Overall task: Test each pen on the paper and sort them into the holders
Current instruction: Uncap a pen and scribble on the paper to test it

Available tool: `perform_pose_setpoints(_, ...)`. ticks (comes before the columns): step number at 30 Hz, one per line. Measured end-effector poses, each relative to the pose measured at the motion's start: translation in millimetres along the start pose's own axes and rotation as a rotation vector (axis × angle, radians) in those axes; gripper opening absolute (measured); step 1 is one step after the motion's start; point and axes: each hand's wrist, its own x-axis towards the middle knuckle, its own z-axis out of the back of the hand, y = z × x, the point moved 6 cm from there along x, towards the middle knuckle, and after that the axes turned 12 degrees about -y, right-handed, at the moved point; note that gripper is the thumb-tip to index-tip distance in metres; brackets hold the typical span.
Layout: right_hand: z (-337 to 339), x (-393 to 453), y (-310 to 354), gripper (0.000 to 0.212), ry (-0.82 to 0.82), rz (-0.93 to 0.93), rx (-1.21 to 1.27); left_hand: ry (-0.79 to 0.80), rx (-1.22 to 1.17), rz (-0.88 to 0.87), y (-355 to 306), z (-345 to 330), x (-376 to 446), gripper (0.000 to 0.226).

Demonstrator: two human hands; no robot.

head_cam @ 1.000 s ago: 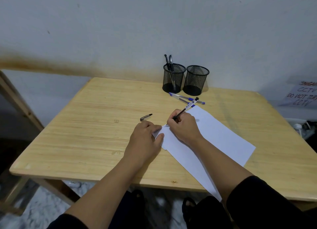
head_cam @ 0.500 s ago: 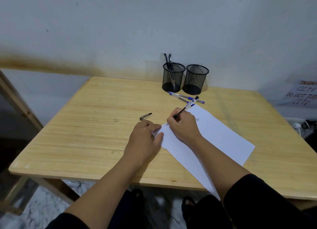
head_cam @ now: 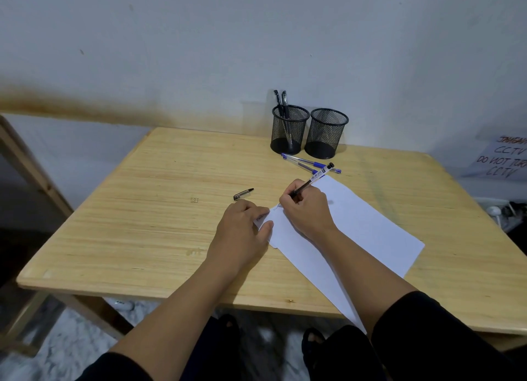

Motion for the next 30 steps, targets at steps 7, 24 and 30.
perform_pose_setpoints(7, -3, 1, -3, 0.005, 0.001, 0.000, -0.018, -0.009, -0.025, 0.012, 1, 0, 0, 0.034)
perform_pose_setpoints(24, 33, -2, 2, 0.019, -0.010, -0.268, 0.477, -0.084, 0.032, 0.201, 29, 13, 41, 0.024)
perform_pose_setpoints(30, 42, 1, 22, 0.011, 0.068, -0.181, 0.508, -0.062, -0.287, 0.249, 1, 16, 46, 0.013)
